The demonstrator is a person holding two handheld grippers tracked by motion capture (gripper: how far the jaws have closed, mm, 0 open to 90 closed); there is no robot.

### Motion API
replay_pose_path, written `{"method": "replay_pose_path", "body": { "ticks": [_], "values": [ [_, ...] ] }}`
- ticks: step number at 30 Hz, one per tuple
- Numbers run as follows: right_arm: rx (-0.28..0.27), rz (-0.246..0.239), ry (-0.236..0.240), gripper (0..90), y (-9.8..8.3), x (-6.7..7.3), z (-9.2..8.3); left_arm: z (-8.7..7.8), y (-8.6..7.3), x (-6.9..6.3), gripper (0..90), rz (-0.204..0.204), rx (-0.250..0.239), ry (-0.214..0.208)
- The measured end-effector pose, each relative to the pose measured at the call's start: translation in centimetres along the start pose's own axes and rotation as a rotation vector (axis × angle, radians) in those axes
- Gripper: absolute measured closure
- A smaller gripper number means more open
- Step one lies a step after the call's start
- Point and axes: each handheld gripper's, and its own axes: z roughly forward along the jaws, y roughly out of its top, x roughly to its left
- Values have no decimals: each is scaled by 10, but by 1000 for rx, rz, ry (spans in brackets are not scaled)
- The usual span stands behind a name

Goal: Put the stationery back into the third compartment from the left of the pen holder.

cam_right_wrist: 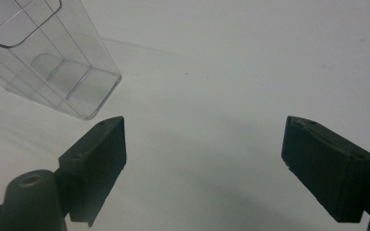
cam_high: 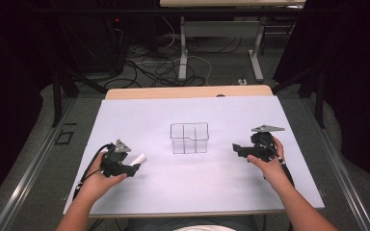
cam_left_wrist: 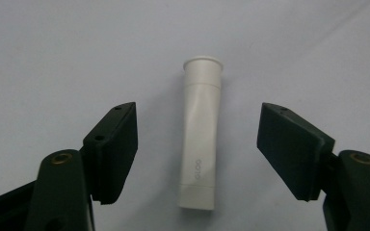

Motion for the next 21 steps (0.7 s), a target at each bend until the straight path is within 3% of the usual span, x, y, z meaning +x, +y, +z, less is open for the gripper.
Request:
{"method": "replay_pose_path", "body": {
  "ticks": [7, 15, 21],
  "values": [
    [13, -20, 3, 153, -2, 1, 3, 0, -1, 1, 396, -1, 56, 8],
    [24, -9, 7, 153, -2, 1, 4, 2, -3, 1, 489, 10, 127, -1],
    [28, -6, 8, 153, -3, 1, 4, 4, -4, 2, 541, -1, 146, -12]
  ]
}}
